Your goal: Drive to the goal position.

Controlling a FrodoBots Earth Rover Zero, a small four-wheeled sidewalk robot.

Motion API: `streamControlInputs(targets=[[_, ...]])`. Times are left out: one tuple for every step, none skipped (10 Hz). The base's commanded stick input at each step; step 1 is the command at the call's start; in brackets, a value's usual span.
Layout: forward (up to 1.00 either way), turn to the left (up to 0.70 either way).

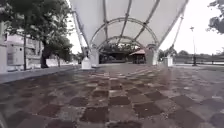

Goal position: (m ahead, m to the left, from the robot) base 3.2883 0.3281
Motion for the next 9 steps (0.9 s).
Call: streamControlInputs(targets=[[1.00, 0.00], [1.00, 0.00], [1.00, 0.00], [1.00, 0.00], [1.00, 0.00], [1.00, 0.00], [1.00, 0.00], [1.00, 0.00], [1.00, 0.00]])
